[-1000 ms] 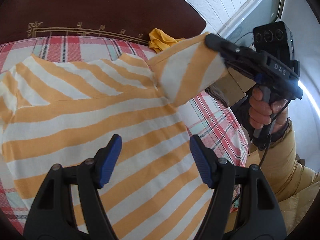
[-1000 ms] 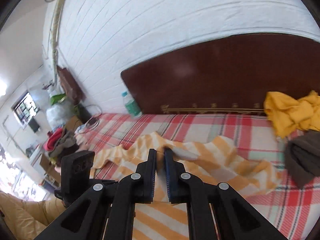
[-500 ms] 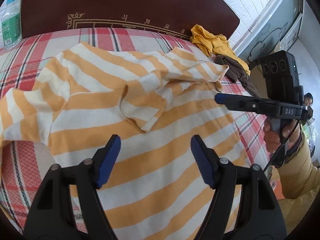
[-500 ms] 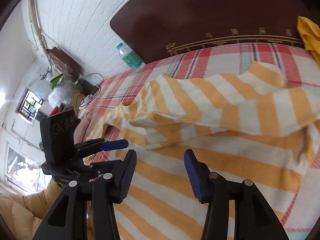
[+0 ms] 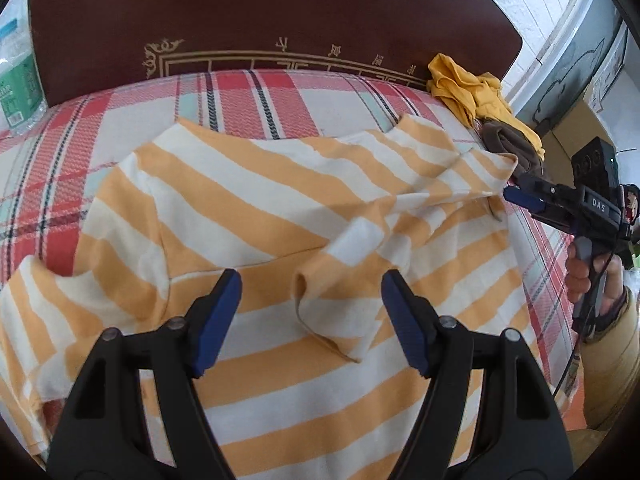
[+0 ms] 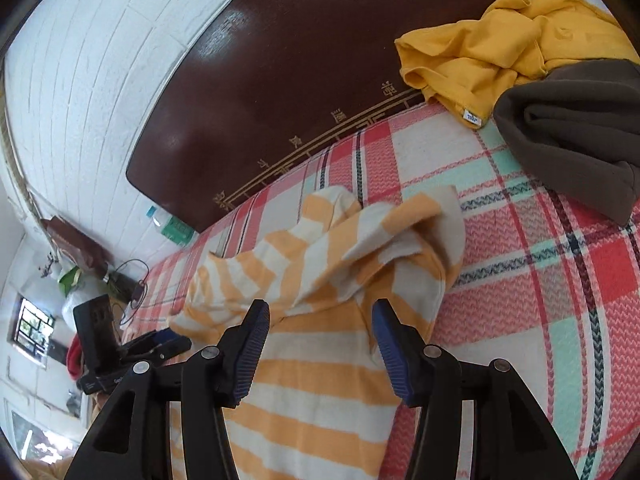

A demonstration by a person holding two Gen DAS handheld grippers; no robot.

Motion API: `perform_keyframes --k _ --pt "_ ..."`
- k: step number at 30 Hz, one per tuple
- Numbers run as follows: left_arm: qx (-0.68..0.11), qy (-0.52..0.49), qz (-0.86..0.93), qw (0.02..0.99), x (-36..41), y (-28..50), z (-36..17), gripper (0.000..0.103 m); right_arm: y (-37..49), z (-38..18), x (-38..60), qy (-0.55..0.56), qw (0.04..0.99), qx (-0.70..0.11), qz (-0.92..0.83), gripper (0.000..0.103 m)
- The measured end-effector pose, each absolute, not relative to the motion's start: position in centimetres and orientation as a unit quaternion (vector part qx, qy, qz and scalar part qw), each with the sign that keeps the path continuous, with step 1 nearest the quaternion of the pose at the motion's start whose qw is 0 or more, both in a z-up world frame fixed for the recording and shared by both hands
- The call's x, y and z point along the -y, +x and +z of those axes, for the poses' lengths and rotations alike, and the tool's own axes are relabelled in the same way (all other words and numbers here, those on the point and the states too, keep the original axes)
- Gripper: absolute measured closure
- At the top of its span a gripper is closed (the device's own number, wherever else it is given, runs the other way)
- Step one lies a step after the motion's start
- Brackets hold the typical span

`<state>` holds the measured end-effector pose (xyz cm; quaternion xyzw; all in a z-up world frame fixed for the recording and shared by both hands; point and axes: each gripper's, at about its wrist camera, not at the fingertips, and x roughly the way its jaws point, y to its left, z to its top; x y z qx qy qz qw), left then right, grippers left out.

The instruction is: Fold clothes

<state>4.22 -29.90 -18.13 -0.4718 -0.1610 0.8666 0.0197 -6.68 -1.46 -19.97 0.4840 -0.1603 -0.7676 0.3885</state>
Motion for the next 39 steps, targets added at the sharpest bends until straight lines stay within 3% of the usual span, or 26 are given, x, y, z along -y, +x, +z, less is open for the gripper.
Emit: perform_keyframes --k 1,2,3,5,7,12,15,18,22,23,24,25,26,27,33,37,38,39 --pt "0.163 -0.473 0.865 0.025 29.9 3.8 -18.3 0.03 -7.2 -20.0 1.7 0.486 0.386 0.168 -0.766 0.048" --pt "0.164 -0.473 0.865 0.036 29.8 3.5 -18.4 0.039 -7.7 -20.0 2.0 0.486 0.385 0.174 -0.765 0.048" --pt "0.169 -0.476 0.862 0.05 29.7 3.2 -18.4 0.069 -8.1 -19.9 2.0 0.485 0.382 0.176 -0.767 0.048" --pt "0.182 -0.482 0.854 0.074 29.5 2.7 -18.1 0.097 -8.6 -19.3 1.7 0.476 0.379 0.175 -0.774 0.048" --pt "0.207 -0.468 0.852 0.105 29.3 2.9 -17.0 0.097 -8.6 -18.4 1.4 0.462 0.381 0.169 -0.783 0.048" --pt "0.358 -0.414 0.812 0.204 31.4 5.1 -13.7 0.097 -8.0 -16.7 -0.2 0.429 0.365 0.139 -0.814 0.048" --pt "0.416 -0.386 0.794 0.221 33.2 6.6 -12.4 0.097 -7.5 -17.5 -1.6 0.425 0.337 0.109 -0.833 0.037" --pt "0.44 -0.378 0.787 0.212 34.3 8.0 -12.0 0.097 -7.4 -19.1 -1.5 0.437 0.323 0.076 -0.836 0.037" --pt "0.384 -0.389 0.822 0.161 33.6 8.9 -12.2 0.097 -7.2 -20.5 -0.4 0.437 0.312 0.031 -0.843 0.037" --pt "0.362 -0.392 0.834 0.14 33.1 9.1 -12.2 0.091 -7.2 -20.4 0.1 0.43 0.308 0.017 -0.849 0.037" --pt "0.337 -0.398 0.844 0.127 32.5 9.1 -12.3 0.073 -7.1 -20.3 0.5 0.422 0.303 0.004 -0.854 0.037" --pt "0.312 -0.404 0.852 0.115 31.9 9.1 -12.4 0.06 -6.9 -20.1 0.9 0.413 0.3 -0.01 -0.86 0.038" --pt "0.287 -0.406 0.861 0.102 31.3 9.1 -12.5 0.04 -6.7 -19.9 1.3 0.404 0.301 -0.025 -0.863 0.042" --pt "0.255 -0.406 0.873 0.087 30.4 9.1 -12.6 0.035 -6.3 -19.5 1.7 0.393 0.303 -0.042 -0.867 0.043" --pt "0.081 -0.443 0.891 0.059 26.2 6.1 -15.0 0.034 -4.8 -18.8 3.3 0.366 0.322 -0.122 -0.864 0.044" --pt "0.052 -0.498 0.863 0.059 25.6 2.9 -17.8 0.035 -6.2 -19.7 4.9 0.381 0.331 -0.157 -0.849 0.045" --pt "0.058 -0.507 0.858 0.061 25.7 2.2 -18.3 0.044 -6.6 -19.9 5.3 0.386 0.337 -0.164 -0.843 0.056" --pt "0.064 -0.517 0.851 0.068 25.8 1.5 -18.8 0.06 -6.9 -20.2 5.7 0.39 0.345 -0.169 -0.837 0.064"
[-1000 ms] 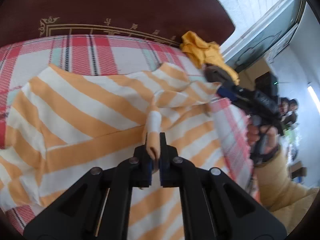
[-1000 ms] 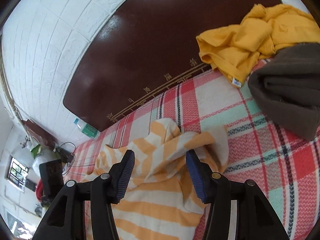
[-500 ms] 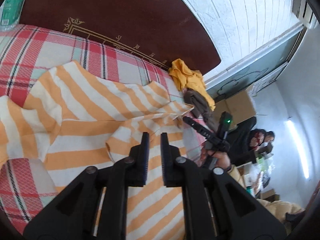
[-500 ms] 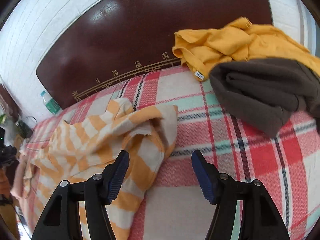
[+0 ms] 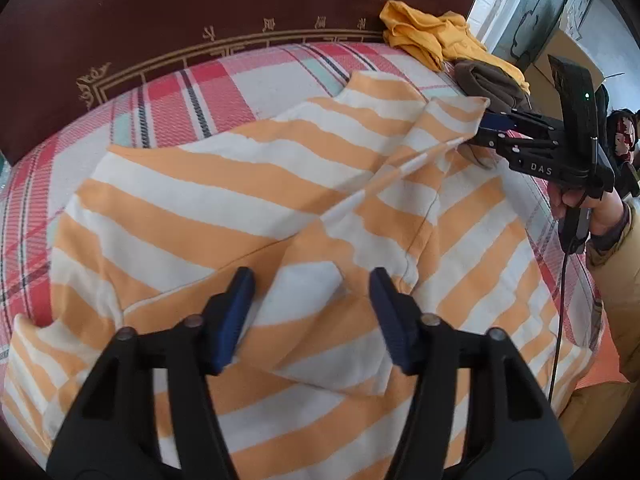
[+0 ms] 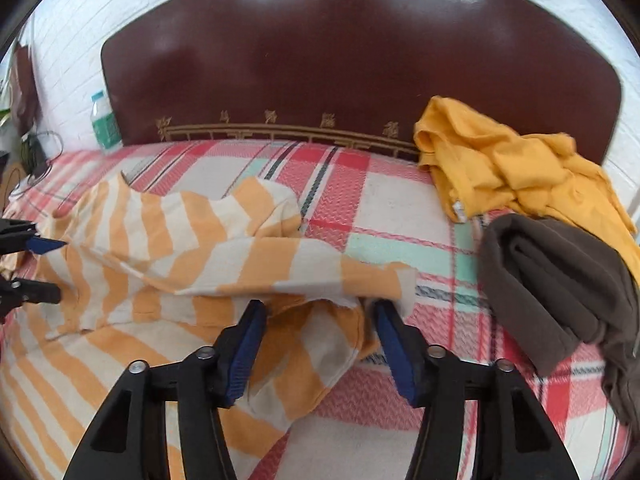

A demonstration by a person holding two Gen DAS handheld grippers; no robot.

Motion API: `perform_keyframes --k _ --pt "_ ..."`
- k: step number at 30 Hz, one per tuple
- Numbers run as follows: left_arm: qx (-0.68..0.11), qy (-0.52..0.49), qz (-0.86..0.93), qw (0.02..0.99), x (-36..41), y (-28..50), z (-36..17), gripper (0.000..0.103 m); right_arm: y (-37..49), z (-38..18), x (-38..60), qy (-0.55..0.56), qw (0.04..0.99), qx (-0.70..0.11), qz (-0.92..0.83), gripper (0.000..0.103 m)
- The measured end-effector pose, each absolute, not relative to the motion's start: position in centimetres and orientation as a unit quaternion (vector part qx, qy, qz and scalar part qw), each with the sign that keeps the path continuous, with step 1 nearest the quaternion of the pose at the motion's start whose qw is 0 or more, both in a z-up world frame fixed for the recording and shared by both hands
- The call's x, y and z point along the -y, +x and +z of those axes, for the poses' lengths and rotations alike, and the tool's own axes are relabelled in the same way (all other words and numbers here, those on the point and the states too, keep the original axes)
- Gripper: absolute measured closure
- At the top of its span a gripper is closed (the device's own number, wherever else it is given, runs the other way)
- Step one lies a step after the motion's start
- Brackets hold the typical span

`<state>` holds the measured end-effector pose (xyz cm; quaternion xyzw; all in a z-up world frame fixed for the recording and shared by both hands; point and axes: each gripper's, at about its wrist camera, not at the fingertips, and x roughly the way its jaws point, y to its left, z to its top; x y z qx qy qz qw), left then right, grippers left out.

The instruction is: Fold clothes

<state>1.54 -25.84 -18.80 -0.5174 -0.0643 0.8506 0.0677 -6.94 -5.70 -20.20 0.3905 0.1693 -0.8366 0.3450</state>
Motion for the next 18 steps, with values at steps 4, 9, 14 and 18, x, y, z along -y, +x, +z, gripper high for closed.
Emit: perform_keyframes --k 4,9,14,18 --pt "0.171 -0.542 0.817 0.098 28.4 0.3 -19.1 0.092 -6.4 -19.8 5.7 0.394 0.366 -0.189 -0.822 0.098" --pt "0.288 -0.541 0.778 0.14 30.6 1.0 -17.8 0.092 -1.5 -17.7 4.7 0.351 0.393 -0.276 -0.804 0.099" --pt "0.347 -0.515 0.762 0.187 31.3 3.1 -15.4 0.092 1.8 -18.4 3.4 0.378 0.419 -0.326 -0.759 0.099" --pt "0.336 -0.517 0.765 0.186 31.0 4.9 -14.2 0.092 2.8 -19.8 2.6 0.401 0.411 -0.362 -0.734 0.093"
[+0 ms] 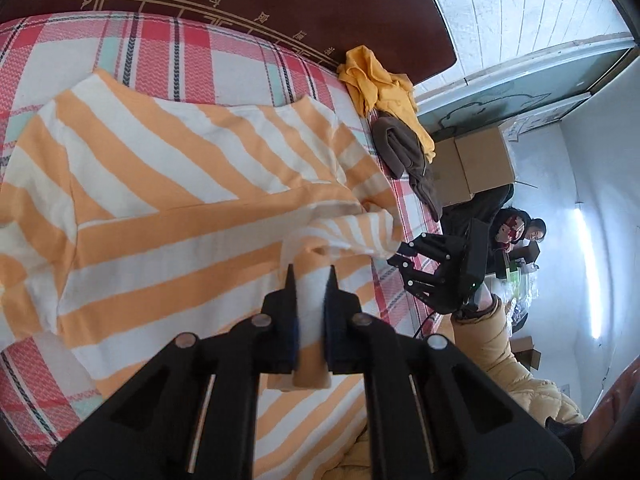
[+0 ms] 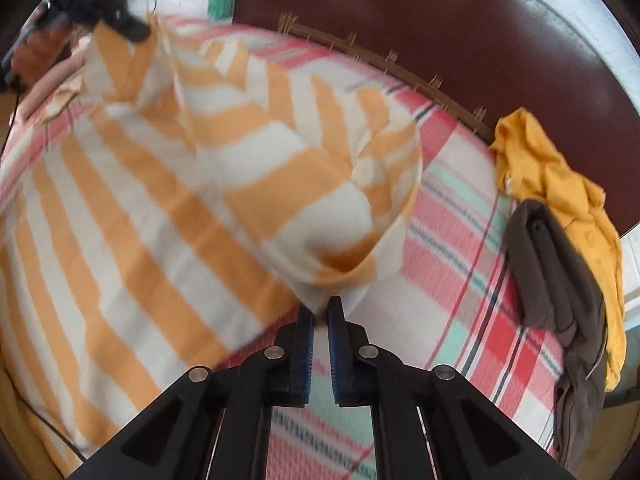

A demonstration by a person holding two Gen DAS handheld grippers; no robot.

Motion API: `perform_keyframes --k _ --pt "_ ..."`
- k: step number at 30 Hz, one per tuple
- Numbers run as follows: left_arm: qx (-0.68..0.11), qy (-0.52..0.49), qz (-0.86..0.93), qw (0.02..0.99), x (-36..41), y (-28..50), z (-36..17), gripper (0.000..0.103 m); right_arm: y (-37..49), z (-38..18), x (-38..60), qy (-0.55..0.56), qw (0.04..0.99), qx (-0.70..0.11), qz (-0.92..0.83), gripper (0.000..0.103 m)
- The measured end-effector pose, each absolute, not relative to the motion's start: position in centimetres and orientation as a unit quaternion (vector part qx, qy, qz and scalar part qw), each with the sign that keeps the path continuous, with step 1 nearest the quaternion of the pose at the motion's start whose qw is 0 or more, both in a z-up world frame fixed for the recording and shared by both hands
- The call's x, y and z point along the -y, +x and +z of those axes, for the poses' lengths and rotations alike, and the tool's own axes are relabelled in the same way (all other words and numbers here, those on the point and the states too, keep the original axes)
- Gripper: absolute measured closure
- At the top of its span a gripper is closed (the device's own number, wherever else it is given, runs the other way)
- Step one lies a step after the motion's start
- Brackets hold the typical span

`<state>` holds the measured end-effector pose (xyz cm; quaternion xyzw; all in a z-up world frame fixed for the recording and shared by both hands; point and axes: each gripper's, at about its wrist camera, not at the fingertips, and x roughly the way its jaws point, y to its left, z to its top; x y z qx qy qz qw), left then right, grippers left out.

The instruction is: Fold clothes

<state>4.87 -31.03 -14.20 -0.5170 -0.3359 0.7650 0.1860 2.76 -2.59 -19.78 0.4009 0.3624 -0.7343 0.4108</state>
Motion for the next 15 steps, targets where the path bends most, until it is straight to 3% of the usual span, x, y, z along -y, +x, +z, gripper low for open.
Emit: perform_keyframes --k 2,6,8,12,15 --pt "0.326 -0.524 0.767 0.176 31.0 5.4 -14.1 0.092 2.5 -19.0 2.0 0.395 0.406 -0.353 -0.744 0.084" --pt "0.323 -0.536 0.761 0.168 31.1 5.5 -14.7 0.092 2.4 -16.7 1.6 0.369 0.409 -0.333 -0.765 0.079" --pt "0.327 -0.539 0.759 0.165 31.2 5.1 -15.2 0.092 3.1 -15.7 2.3 0.338 0.42 -0.345 -0.768 0.049" --pt "0.331 -0.541 0.756 0.163 31.5 5.0 -15.7 0.092 5.3 -16.0 5.4 0.273 0.439 -0.455 -0.725 0.047" --pt "0.33 -0.545 0.755 0.155 31.9 5.3 -15.8 0.092 5.9 -17.5 7.1 0.262 0.446 -0.535 -0.668 0.052"
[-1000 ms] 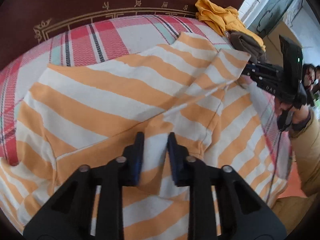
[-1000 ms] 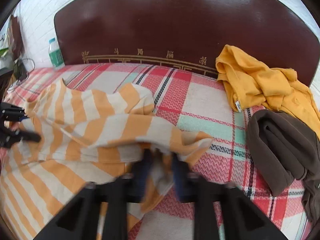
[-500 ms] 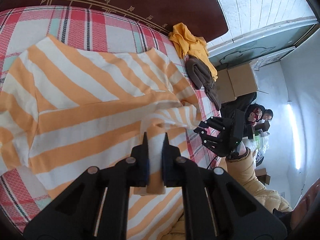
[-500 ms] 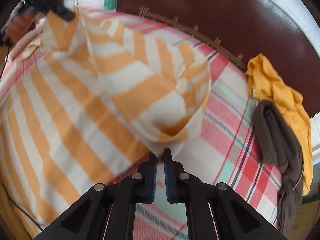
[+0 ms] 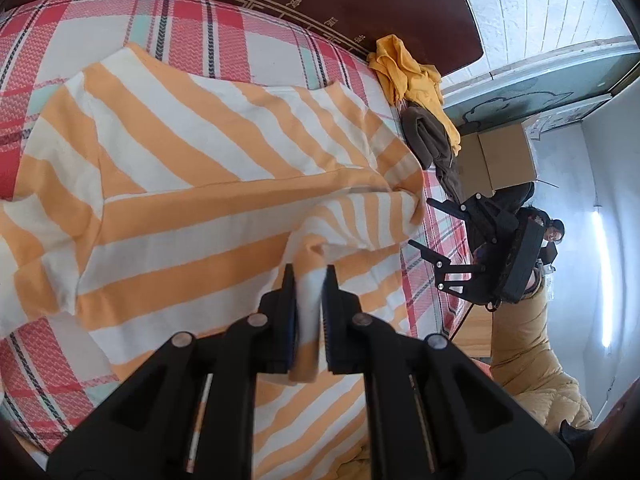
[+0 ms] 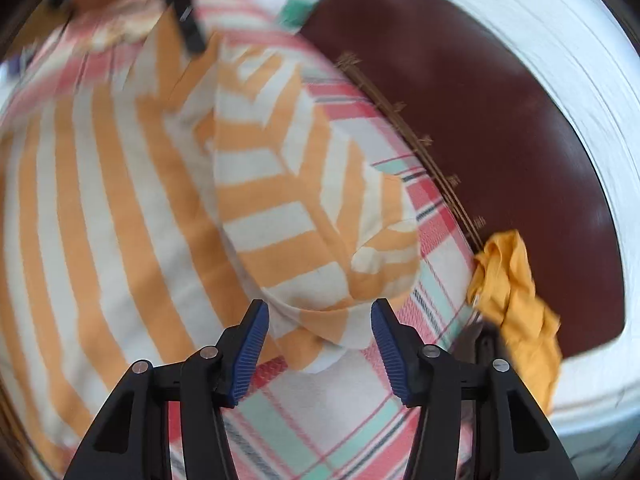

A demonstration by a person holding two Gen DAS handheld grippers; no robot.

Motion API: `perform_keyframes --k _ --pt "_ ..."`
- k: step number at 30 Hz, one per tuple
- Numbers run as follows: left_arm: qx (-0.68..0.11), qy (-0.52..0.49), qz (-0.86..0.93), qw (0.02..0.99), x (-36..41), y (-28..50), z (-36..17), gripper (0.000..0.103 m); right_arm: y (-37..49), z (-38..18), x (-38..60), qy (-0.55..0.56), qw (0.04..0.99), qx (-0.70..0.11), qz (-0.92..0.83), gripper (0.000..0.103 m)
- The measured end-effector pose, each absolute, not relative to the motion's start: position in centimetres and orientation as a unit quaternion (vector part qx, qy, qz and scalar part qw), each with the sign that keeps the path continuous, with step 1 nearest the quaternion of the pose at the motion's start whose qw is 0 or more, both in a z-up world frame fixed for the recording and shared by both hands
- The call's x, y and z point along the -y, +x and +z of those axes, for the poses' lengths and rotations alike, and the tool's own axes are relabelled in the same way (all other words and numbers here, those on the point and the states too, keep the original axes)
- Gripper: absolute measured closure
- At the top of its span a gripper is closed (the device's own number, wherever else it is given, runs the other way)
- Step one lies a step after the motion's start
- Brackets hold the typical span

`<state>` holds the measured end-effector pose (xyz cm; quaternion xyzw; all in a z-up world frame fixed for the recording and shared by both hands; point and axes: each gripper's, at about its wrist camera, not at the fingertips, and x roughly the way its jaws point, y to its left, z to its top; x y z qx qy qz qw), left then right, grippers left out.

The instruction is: Fold clothes

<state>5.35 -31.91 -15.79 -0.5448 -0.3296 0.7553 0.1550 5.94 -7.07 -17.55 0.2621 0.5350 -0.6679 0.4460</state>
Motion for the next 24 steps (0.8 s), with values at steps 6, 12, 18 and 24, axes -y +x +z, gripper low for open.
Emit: perform_keyframes --k 6,12,18,24 --pt "0.317 -0.544 0.764 0.142 32.5 5.8 -16.2 0.092 5.4 -18.1 9.3 0.261 0.463 -0.596 -0.602 0.079" --pt "0.31 -0.547 0.765 0.139 33.2 5.7 -16.8 0.092 0.0 -15.6 10.7 0.35 0.472 -0.484 -0.648 0.098" --pt "0.33 -0.549 0.76 0.111 35.6 4.2 -18.3 0.092 -7.4 -15.6 12.6 0.428 0.44 -0.366 -0.7 0.097" --pt "0.349 -0.562 0.746 0.073 37.1 3.8 -21.1 0.092 -9.6 -19.0 13.7 0.437 0.38 -0.357 -0.733 0.079"
